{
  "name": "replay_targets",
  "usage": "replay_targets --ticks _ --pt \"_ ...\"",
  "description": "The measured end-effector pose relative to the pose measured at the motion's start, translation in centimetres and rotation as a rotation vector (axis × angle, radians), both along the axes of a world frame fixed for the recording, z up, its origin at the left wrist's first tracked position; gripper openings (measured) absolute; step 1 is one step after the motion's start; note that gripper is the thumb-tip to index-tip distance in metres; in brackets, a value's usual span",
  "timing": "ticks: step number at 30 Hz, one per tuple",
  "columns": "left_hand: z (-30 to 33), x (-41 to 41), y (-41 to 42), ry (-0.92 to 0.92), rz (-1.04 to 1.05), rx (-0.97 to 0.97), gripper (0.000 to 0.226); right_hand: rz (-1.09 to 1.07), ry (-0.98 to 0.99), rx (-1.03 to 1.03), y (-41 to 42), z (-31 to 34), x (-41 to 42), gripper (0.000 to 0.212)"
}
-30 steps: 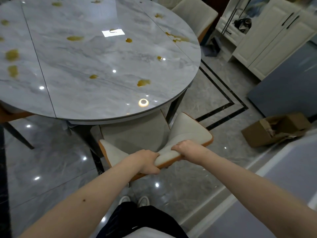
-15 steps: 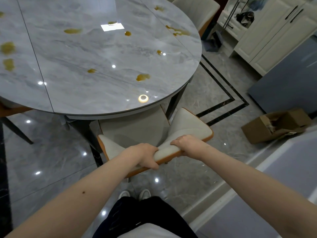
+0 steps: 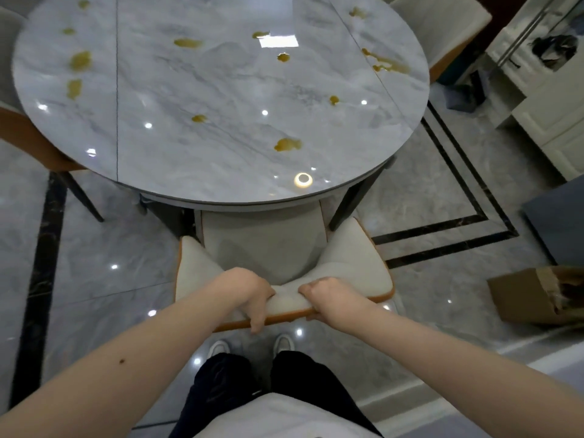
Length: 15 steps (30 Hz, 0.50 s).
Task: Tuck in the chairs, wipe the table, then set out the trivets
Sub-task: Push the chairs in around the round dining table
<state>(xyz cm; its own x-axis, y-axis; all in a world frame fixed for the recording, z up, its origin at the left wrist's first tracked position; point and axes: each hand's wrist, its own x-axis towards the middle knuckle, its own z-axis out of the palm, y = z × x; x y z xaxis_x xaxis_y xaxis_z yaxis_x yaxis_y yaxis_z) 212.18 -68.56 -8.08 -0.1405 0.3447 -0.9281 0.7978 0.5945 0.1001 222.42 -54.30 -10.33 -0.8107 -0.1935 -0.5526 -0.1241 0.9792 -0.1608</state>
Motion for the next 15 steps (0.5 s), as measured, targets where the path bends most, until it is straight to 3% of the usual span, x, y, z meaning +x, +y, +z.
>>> replay_targets --ticks 15 --pt "0.6 1.8 0.6 0.027 0.156 0.047 0.084 0.044 0.035 -0.015 1.0 0.6 0.3 0.029"
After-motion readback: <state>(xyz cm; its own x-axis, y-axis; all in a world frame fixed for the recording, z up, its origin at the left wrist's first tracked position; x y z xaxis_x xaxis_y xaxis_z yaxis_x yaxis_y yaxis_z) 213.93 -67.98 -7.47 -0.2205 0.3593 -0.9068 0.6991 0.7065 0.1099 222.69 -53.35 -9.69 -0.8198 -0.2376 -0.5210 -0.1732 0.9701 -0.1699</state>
